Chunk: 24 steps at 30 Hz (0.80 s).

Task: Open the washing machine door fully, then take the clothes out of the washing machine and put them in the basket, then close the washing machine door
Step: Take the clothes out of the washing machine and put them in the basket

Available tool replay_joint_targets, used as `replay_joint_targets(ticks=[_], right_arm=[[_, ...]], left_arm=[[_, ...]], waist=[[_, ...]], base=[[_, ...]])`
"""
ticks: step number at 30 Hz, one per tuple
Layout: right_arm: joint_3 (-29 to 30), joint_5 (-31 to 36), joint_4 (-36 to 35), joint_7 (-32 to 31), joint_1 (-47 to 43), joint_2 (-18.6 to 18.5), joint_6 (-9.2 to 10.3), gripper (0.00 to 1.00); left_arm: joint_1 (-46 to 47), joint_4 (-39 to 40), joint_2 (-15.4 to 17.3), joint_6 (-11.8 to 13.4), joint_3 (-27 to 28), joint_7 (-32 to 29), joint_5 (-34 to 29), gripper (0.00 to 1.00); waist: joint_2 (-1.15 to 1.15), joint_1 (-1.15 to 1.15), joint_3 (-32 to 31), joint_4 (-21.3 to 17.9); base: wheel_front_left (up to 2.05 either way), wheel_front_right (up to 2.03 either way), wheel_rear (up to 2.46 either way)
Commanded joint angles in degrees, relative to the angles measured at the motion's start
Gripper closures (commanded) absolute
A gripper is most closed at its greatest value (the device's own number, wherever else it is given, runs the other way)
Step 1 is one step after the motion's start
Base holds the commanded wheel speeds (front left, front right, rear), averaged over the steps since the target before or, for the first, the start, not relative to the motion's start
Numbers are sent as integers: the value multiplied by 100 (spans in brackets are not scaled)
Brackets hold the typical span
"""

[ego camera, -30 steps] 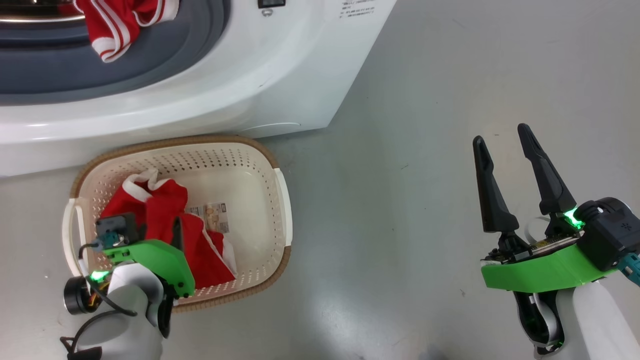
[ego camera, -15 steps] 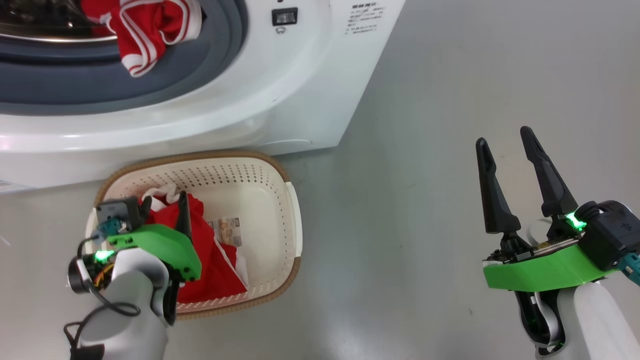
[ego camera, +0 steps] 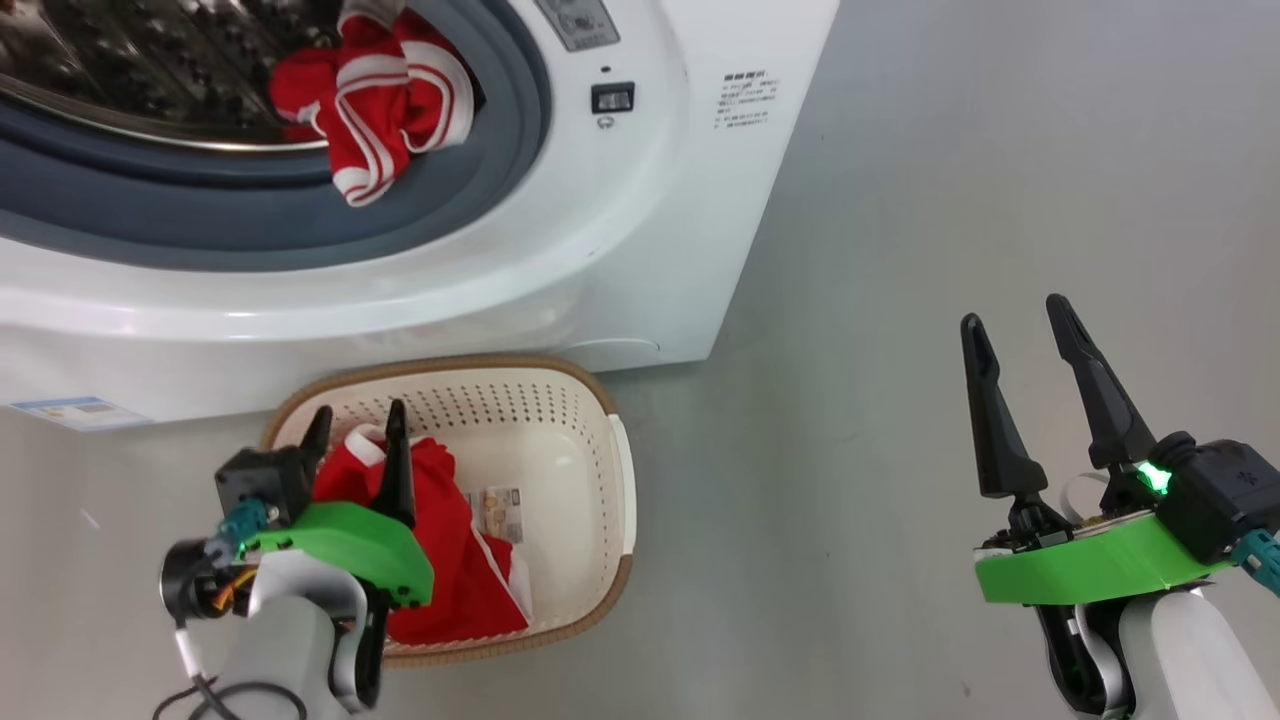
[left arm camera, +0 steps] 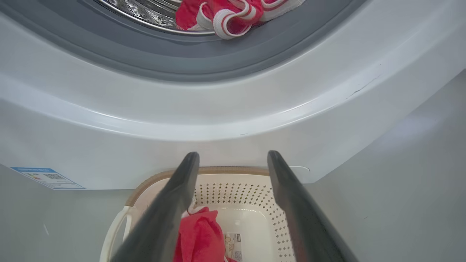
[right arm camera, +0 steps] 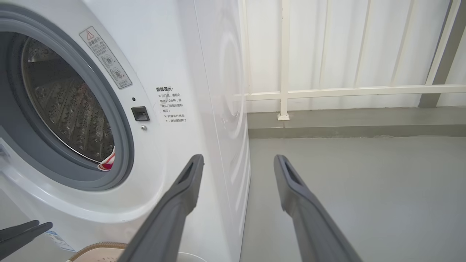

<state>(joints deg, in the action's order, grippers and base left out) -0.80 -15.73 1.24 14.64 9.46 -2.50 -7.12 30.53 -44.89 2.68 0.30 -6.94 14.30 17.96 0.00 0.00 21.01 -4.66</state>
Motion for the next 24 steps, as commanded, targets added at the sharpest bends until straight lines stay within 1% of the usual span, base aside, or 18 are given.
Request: replay_joint_targets(ticks=[1, 11, 16, 24], right_arm=[[-96, 34, -102, 36, -72, -38, -36, 0], [35, 67, 6, 36, -367, -38, -36, 0], [74, 106, 27, 36, -516, -38, -36, 0], [174, 139, -31, 36, -749, -38, -36, 0]], left_arm=[[-231, 321, 93, 53, 199, 69, -113, 0], [-916, 1658, 38, 50, 340, 70, -197, 0], [-1187, 2151, 28, -2, 324, 70, -175, 0], [-1587, 2743, 24, 27, 242, 70, -164, 0]], waist=[[0, 0, -235, 93], [0, 0, -763, 167], [0, 0, -984, 191], [0, 0, -1317, 229]], base=[[0, 0, 0], [0, 0, 0], [0, 0, 0], [0, 0, 0]])
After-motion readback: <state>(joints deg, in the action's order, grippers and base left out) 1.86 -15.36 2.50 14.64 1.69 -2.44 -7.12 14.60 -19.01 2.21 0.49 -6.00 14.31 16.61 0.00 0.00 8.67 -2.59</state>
